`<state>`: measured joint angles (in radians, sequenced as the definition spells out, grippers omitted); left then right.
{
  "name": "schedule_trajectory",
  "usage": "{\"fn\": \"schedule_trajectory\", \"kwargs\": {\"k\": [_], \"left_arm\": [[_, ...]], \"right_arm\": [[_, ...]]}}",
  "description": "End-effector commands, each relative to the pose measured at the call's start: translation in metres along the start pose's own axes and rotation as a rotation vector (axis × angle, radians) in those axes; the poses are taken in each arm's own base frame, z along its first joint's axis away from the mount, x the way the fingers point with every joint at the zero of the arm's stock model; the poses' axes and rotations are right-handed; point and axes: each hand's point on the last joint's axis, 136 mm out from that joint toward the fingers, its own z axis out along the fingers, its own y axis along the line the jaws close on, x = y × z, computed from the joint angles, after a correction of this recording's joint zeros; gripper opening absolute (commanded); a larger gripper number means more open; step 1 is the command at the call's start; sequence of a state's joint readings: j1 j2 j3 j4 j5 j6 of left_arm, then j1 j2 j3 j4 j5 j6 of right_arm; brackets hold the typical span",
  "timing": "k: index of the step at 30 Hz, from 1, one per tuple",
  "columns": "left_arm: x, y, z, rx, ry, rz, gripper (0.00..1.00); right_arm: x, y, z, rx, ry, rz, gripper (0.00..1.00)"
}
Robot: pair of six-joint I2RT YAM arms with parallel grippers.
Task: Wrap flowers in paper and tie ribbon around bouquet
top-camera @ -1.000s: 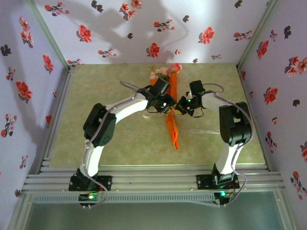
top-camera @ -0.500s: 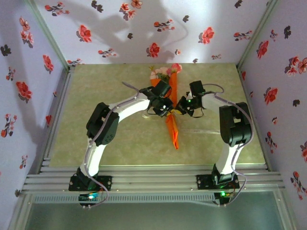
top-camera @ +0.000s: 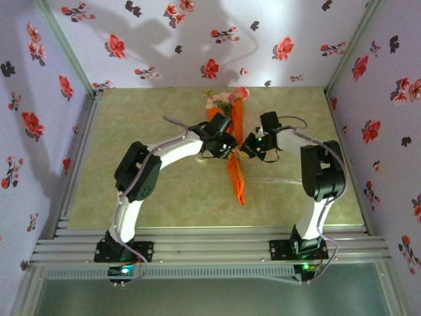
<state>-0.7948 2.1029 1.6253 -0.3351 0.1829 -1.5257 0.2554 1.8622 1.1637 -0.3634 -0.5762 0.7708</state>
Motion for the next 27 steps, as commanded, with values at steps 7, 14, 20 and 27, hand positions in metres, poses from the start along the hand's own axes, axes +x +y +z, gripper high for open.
{"fn": "schedule_trajectory", "kwargs": {"k": [7, 14, 20, 27], "left_arm": [[0.002, -0.017, -0.008, 0.065, 0.01, -0.028, 0.29], [0.006, -0.01, 0.0, 0.036, 0.038, -0.018, 0.2], [0.007, -0.006, 0.003, 0.003, 0.044, -0.004, 0.19], [0.007, -0.002, 0.006, -0.012, 0.048, -0.006, 0.19]], "right_arm": [[0.003, 0.009, -0.007, -0.025, -0.009, -0.006, 0.0], [0.003, 0.009, -0.008, -0.026, -0.012, -0.007, 0.0], [0.002, 0.009, -0.008, -0.027, -0.013, -0.005, 0.0], [0.001, 0.009, -0.008, -0.03, -0.012, -0.004, 0.0]]}}
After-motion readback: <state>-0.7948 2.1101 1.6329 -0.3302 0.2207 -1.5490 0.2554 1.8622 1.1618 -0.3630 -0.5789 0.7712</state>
